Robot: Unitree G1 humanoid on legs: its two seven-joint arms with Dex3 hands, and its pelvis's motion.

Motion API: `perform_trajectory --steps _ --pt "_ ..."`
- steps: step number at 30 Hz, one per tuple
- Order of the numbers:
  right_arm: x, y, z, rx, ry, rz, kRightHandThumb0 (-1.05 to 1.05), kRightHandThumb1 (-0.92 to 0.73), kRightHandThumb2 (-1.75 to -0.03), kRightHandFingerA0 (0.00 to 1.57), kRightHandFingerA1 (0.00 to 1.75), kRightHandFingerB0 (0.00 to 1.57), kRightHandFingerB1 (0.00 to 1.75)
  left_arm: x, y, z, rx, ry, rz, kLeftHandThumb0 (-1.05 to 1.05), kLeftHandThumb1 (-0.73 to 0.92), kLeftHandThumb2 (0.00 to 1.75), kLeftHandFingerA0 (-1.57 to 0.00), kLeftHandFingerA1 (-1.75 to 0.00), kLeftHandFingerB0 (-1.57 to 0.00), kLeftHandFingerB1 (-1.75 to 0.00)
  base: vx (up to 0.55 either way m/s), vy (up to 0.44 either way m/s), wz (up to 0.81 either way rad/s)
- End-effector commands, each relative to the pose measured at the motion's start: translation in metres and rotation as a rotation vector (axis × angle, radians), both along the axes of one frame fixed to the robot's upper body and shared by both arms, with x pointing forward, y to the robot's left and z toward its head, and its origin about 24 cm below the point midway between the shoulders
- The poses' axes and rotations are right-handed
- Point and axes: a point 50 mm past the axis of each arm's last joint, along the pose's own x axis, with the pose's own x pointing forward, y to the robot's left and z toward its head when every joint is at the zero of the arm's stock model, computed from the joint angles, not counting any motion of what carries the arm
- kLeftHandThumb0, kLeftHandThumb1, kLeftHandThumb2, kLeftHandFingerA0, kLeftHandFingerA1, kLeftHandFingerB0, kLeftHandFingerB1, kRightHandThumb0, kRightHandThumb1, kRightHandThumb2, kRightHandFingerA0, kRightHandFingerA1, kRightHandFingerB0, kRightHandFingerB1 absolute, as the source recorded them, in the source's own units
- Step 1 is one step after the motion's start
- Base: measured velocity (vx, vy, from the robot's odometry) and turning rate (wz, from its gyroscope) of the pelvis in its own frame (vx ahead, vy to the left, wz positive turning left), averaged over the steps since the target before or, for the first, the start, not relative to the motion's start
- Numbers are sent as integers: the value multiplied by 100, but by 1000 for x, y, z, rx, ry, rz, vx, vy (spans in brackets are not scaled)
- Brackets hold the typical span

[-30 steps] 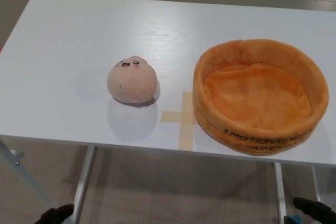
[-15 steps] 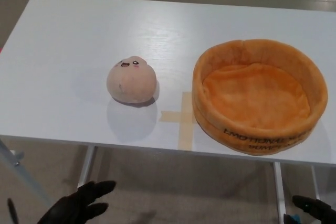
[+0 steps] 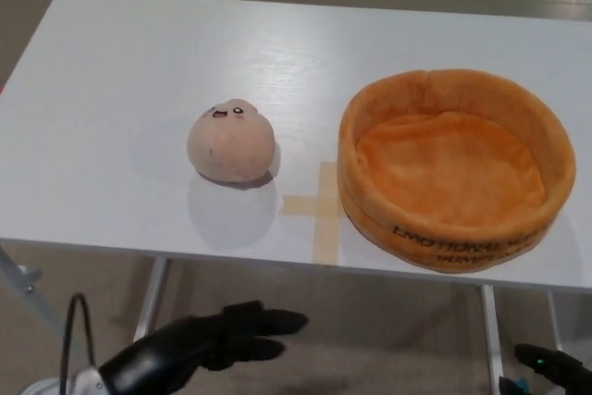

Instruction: Use the left hand to pick up the pink round toy on the left and place it inside the orange plate on the desk.

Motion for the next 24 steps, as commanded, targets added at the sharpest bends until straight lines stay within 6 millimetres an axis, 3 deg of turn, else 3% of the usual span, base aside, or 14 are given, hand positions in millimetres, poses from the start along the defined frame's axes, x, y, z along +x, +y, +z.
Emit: perform_trajectory --steps 1,3,4,6,7,8,12,15,16,19,20,23,24 --pt "-2 -1 -1 8 -11 -23 -21 -59 -57 52 61 51 45 -48 -46 64 -196 143 -637 -47 64 61 -19 -35 -12 -26 0 0 0" --pt "-2 -1 -1 6 -12 -22 -21 -58 -57 53 61 52 45 -49 -46 69 -199 119 -635 -48 65 60 -19 -34 -13 -26 0 0 0" --pt "-2 -1 -1 5 -10 -21 -21 -59 -57 52 61 51 44 -49 -47 76 -214 98 -621 -55 55 73 -14 -41 -13 -35 0 0 0" --pt "-2 -2 -1 5 -6 -20 -21 -59 -57 52 61 51 44 -50 -48 83 -234 82 -602 -55 55 73 -14 -41 -13 -35 0 0 0" --pt "-2 -2 0 10 -9 -19 -21 -59 -57 51 59 50 44 -44 -47 97 -266 -47 -519 -30 44 98 -8 -52 -7 -50 0 0 0" --pt "-2 -2 0 14 -10 -18 -20 -61 -58 50 57 50 43 -39 -46 108 -298 -139 -441 -47 59 58 -26 -35 -26 -31 0 0 0" --pt "-2 -1 -1 14 -7 -18 -21 -60 -57 51 60 51 44 -29 -42 122 -351 -227 -329 -44 60 58 -27 -37 -26 -31 0 0 0" --pt "-3 0 -1 8 -8 -17 -22 -60 -58 52 66 51 45 -3 -35 139 -366 -360 -159 -47 60 59 -26 -36 -23 -30 0 0 0" --pt "-3 -1 -1 9 -11 -17 -22 -59 -58 52 65 51 46 9 -32 144 -353 -428 -95 -28 42 96 -10 -52 -9 -50 0 0 0" --pt "-4 -1 -2 6 -5 -17 -20 -59 -57 51 59 51 45 44 -23 154 -254 -603 66 -29 39 92 -1 -50 0 -47 0 0 0" --pt "-4 -1 -2 8 -5 -19 -20 -59 -57 51 59 51 44 50 -22 154 -235 -640 91 -32 45 57 -6 -25 -10 -25 0 0 0" --pt "-4 -2 -2 11 -4 -22 -20 -59 -57 51 59 51 44 61 -21 154 -206 -699 123 -32 45 57 -6 -25 -10 -25 0 0 0" --pt "-4 -2 -1 7 -6 -19 -20 -59 -57 51 58 51 45 75 -18 150 -131 -741 168 -12 40 69 0 -14 -1 -19 0 0 0"
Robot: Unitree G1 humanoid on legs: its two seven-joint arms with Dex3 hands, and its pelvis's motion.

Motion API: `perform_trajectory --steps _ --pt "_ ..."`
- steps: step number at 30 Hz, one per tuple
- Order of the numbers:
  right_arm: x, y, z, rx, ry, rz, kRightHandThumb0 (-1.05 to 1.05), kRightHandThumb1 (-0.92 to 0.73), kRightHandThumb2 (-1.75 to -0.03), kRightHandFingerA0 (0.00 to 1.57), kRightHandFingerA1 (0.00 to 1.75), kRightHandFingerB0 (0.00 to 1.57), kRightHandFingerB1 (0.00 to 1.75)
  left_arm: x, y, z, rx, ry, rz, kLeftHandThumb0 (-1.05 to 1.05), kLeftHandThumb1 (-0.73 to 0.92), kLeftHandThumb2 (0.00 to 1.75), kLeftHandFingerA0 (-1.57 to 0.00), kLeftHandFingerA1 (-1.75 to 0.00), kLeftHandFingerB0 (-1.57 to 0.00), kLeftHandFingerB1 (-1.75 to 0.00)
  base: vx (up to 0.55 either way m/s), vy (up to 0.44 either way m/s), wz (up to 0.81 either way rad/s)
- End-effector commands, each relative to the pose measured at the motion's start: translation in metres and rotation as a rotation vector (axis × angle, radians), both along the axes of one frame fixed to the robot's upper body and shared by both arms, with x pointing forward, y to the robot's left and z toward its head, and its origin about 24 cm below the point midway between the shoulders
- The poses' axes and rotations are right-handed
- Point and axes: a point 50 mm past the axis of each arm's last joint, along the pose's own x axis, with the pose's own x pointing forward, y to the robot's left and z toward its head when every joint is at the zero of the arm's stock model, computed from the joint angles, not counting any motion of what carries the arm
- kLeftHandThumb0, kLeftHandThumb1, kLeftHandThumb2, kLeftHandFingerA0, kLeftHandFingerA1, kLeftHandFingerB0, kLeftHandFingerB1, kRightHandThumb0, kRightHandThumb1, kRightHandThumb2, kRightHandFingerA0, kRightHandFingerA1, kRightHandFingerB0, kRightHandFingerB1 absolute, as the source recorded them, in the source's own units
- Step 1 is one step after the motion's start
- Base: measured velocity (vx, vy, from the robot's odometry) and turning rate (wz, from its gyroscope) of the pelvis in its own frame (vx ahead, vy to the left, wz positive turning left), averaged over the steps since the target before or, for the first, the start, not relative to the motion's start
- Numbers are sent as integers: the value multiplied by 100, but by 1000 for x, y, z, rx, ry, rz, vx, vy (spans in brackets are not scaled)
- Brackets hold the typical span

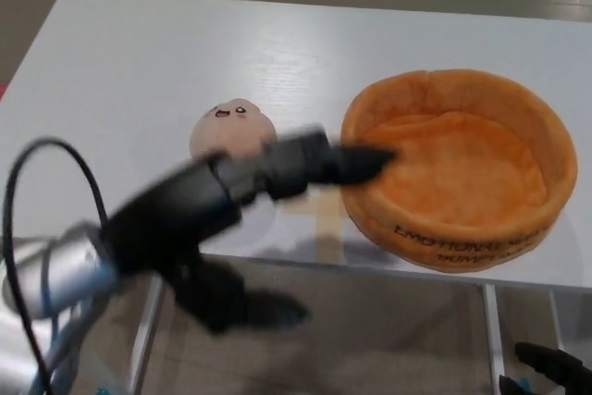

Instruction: Use the left hand to pick up the pink round toy on the left and place it inside the orange plate on the desk.

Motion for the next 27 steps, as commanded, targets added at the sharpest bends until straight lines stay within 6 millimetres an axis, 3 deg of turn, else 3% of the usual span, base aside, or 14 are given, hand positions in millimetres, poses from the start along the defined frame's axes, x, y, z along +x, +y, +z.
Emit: perform_trajectory --steps 1,4,9,12,13,15,27 --pt "-4 -2 -2 4 1 -16 -20 -59 -57 51 58 51 45 43 10 1 98 -225 304 -12 40 69 0 -14 -1 -19 0 0 0" --pt "-4 0 -2 4 3 -19 -20 -58 -57 52 60 51 45 60 11 -2 222 -265 372 -6 42 68 0 0 -1 -12 0 0 0" --pt "-4 0 -2 0 2 -6 -21 -58 -57 51 60 52 45 75 11 -6 339 -311 417 -11 43 68 0 0 0 -11 0 0 0" --pt "-4 0 -2 -5 4 -7 -21 -58 -57 51 58 54 45 88 9 -12 499 -369 504 -23 37 65 0 0 0 -16 0 0 0" --pt "-4 0 -2 -1 2 -10 -21 -58 -57 53 59 54 45 91 9 -15 536 -378 528 -28 22 60 0 -10 0 -21 0 0 0" --pt "-5 0 -3 4 0 -12 -20 -58 -57 52 60 54 46 99 10 -21 607 -396 569 -36 25 58 0 0 0 -15 0 0 0" --pt "-5 1 -3 7 5 -4 -19 -58 -57 52 60 54 46 124 22 -46 856 -398 700 -44 34 67 0 0 0 -16 0 0 0"
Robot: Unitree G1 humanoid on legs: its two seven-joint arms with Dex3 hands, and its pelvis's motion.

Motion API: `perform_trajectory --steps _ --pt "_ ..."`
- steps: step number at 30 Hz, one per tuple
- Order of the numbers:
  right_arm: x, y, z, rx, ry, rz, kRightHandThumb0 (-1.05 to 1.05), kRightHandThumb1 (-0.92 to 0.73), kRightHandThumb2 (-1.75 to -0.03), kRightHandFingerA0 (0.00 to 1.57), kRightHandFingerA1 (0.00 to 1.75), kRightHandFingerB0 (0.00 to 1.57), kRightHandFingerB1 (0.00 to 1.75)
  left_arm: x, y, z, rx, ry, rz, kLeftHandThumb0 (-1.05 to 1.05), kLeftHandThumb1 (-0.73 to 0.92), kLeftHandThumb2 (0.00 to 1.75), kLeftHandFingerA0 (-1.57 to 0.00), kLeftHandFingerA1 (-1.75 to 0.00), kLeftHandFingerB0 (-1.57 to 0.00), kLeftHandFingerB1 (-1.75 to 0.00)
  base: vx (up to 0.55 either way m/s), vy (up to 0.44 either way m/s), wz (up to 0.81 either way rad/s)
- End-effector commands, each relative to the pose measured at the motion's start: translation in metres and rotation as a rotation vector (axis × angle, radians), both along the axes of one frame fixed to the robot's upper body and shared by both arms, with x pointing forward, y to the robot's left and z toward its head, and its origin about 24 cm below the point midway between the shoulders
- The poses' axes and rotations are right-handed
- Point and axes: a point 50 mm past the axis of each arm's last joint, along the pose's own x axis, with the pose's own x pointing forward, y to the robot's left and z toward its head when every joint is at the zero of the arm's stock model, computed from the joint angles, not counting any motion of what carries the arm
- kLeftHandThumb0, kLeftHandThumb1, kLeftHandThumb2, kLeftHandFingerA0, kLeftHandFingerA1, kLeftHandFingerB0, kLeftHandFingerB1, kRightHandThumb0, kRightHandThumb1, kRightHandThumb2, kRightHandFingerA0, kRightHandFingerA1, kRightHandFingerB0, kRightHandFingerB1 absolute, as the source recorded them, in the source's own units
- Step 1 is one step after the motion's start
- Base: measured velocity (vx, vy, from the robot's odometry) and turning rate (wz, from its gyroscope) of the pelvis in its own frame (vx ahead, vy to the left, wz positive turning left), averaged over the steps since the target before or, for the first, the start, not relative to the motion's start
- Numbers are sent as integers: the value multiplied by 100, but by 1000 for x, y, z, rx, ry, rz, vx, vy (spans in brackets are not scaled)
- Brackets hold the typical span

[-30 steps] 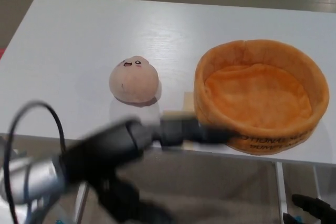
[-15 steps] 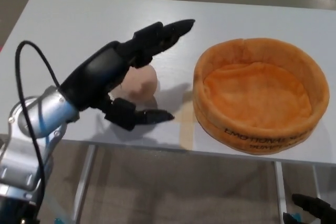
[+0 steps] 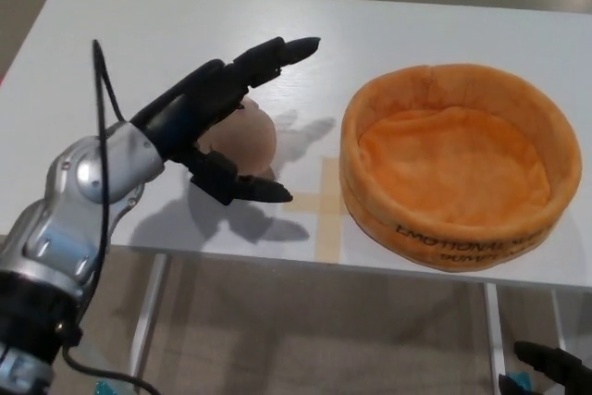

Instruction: Use the left hand to pick up the pink round toy on the left and place it inside the orange plate on the desk.

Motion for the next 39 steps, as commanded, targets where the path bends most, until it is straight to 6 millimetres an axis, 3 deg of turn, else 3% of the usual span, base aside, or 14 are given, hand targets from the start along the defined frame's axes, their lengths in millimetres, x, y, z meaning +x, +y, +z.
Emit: perform_trajectory --steps 1,12,13,14,18,22,23,24,25,27,30,31,32,39 --pt "-5 1 -3 11 5 -8 -19 -58 -57 52 60 54 46 27 15 -20 507 -265 215 -44 34 67 0 0 0 -16 0 0 0" --pt "-6 2 -4 17 8 -5 -18 -59 -57 52 59 53 46 30 17 -33 559 -285 227 -48 37 70 0 0 -7 -24 0 0 0" --pt "-6 2 -4 24 6 -10 -18 -58 -57 52 60 53 46 30 17 -34 567 -288 227 -50 35 52 0 -14 -6 -27 0 0 0" --pt "-6 2 -4 24 7 -9 -19 -59 -57 52 59 53 45 30 18 -37 585 -281 228 -51 37 69 0 0 -7 -21 0 0 0" --pt "-7 2 -5 20 8 -3 -20 -58 -57 53 63 53 46 31 20 -45 637 -269 239 -50 39 53 0 -15 -6 -27 0 0 0" --pt "-7 2 -5 20 12 -6 -20 -58 -57 53 61 53 45 31 22 -50 652 -268 248 -50 44 65 -5 -18 -9 -28 0 0 0" --pt "-6 2 -5 24 11 -10 -19 -59 -57 53 60 53 45 31 22 -51 663 -269 247 -42 61 59 -31 -34 -12 -29 0 0 0" --pt "-6 2 -5 28 11 -14 -19 -59 -57 53 60 53 45 32 23 -51 677 -271 246 -42 61 59 -31 -34 -12 -29 0 0 0" --pt "-6 2 -4 30 7 -13 -19 -59 -57 54 60 53 45 33 23 -50 667 -241 246 -34 71 63 -74 -49 -32 -32 0 0 0" --pt "-6 2 -4 28 4 -11 -19 -59 -57 53 59 53 45 33 24 -50 609 -209 253 -30 77 63 -92 -68 -56 -37 0 0 0" --pt "-5 2 -4 31 1 -12 -19 -59 -57 54 60 53 45 33 24 -50 567 -207 258 -29 77 63 -95 -77 -64 -40 0 0 0" --pt "-5 2 -4 35 0 -11 -18 -60 -58 52 58 53 44 32 24 -50 548 -227 262 -29 77 64 -90 -127 -82 -49 0 0 0" --pt "-5 2 -4 40 0 -12 -17 -59 -57 52 57 53 44 31 24 -50 521 -256 270 -27 76 66 -85 -149 -82 -52 0 0 0" --pt "-5 2 -4 37 5 -7 -18 -58 -57 52 58 53 45 31 24 -48 488 -303 287 -30 75 66 -81 -157 -79 -53 0 0 0"
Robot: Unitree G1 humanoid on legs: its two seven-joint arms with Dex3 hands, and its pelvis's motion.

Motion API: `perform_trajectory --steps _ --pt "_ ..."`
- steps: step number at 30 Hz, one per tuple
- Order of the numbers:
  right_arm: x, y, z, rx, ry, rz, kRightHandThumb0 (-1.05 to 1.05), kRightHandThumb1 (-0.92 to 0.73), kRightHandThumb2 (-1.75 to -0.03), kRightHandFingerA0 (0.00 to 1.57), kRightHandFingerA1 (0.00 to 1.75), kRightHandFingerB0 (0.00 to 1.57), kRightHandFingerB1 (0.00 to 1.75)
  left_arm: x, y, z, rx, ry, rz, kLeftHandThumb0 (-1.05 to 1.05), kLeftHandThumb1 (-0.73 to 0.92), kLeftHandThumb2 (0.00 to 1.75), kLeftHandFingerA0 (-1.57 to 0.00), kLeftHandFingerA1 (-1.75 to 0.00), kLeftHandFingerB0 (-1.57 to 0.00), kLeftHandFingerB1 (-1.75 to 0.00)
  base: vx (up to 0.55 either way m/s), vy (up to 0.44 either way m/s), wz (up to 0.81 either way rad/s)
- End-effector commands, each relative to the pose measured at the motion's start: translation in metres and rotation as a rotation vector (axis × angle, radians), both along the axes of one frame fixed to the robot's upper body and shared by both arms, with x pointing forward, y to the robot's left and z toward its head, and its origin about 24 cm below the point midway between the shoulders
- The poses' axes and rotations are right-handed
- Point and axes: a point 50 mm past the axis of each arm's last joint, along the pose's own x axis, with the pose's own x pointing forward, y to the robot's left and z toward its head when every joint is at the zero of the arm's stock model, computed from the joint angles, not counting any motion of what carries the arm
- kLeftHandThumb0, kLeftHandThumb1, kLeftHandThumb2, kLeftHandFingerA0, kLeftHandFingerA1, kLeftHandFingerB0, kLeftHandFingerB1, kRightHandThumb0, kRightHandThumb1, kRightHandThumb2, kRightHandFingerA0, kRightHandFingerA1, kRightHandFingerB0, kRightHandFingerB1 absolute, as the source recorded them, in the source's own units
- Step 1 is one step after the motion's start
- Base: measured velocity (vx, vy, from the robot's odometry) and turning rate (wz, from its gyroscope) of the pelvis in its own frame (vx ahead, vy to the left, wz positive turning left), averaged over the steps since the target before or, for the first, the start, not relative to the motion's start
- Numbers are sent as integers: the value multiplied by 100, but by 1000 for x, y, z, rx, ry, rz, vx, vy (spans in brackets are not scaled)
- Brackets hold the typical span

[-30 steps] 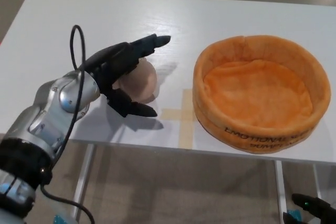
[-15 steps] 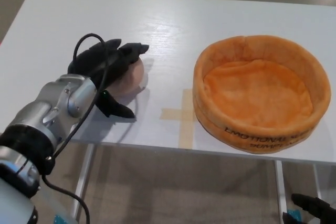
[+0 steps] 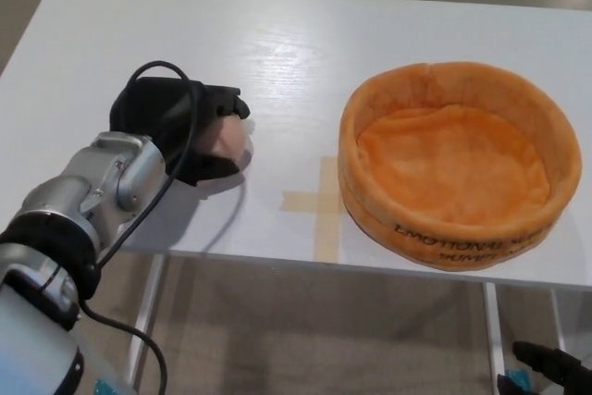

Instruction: Use the left hand to pick up the pink round toy on the left and place it inside the orange plate on the desk.

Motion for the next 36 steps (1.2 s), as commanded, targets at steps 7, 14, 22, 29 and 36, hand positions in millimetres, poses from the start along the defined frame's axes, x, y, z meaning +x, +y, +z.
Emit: perform_trajectory --steps 7,14,22,29,36 --pt "-4 1 -3 28 4 -9 -18 -59 -57 53 61 53 46 -3 -1 0 -28 -82 -30 -33 72 64 -77 -161 -84 -59 0 0 0" --pt "-4 0 -3 24 6 -12 -20 -59 -57 53 62 54 46 1 -5 33 -149 -231 -72 -27 65 62 -82 -154 -83 -52 0 0 0" --pt "-3 1 -3 29 5 -5 -18 -59 -57 52 57 53 45 6 -26 85 -226 -400 -158 -32 67 63 -80 -156 -80 -52 0 0 0" --pt "-5 5 -4 28 11 5 -19 -61 -57 54 60 53 47 -4 -89 112 -332 -419 -364 -27 64 59 -84 -151 -86 -54 0 0 0" --pt "-7 4 -6 42 12 1 -21 -60 -57 54 60 54 46 -15 -137 106 -311 -395 -453 -23 59 59 -91 -140 -87 -54 0 0 0"
